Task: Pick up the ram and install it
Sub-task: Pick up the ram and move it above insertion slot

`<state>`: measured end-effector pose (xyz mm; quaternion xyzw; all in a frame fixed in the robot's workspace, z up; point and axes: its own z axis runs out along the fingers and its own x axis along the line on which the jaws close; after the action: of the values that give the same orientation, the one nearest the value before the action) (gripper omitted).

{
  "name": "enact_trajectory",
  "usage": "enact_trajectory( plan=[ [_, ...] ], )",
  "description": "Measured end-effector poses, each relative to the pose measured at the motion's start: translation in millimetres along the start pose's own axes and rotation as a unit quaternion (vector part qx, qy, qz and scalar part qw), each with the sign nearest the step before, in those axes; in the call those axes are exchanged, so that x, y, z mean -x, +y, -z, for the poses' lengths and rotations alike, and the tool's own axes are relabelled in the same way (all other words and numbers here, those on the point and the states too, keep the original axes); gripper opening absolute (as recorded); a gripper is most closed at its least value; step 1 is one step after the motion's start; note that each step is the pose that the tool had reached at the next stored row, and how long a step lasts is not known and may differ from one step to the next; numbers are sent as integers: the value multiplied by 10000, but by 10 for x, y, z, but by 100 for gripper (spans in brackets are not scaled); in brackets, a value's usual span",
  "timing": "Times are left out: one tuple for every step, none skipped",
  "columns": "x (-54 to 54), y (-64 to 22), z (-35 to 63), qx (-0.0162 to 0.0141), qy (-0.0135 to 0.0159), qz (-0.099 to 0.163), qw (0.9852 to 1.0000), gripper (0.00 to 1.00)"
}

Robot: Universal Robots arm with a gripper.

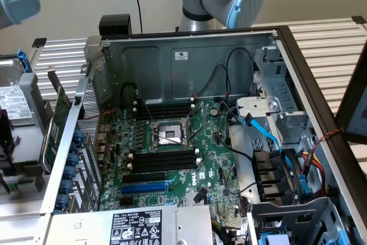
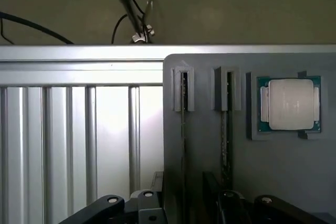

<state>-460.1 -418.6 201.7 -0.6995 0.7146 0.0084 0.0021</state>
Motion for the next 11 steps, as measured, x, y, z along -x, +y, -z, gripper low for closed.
enact_trajectory(
  plan=[
    [0,0,-15,0,0,0,10000,42],
    [0,0,-24,0,0,0,10000,42],
    [-1,0,-28,0,0,0,10000,42],
    [0,0,-28,0,0,0,10000,42],
    [-1,0,-28,1,0,0,10000,42],
    [0,0,-28,0,0,0,10000,40],
    [0,0,-28,0,0,0,10000,34],
    [0,0,-29,0,0,0,10000,34],
    [0,0,-29,0,0,0,10000,27],
    [0,0,-27,-1,0,0,10000,22],
    [1,0,-16,-3,-2,0,10000,16]
  ],
)
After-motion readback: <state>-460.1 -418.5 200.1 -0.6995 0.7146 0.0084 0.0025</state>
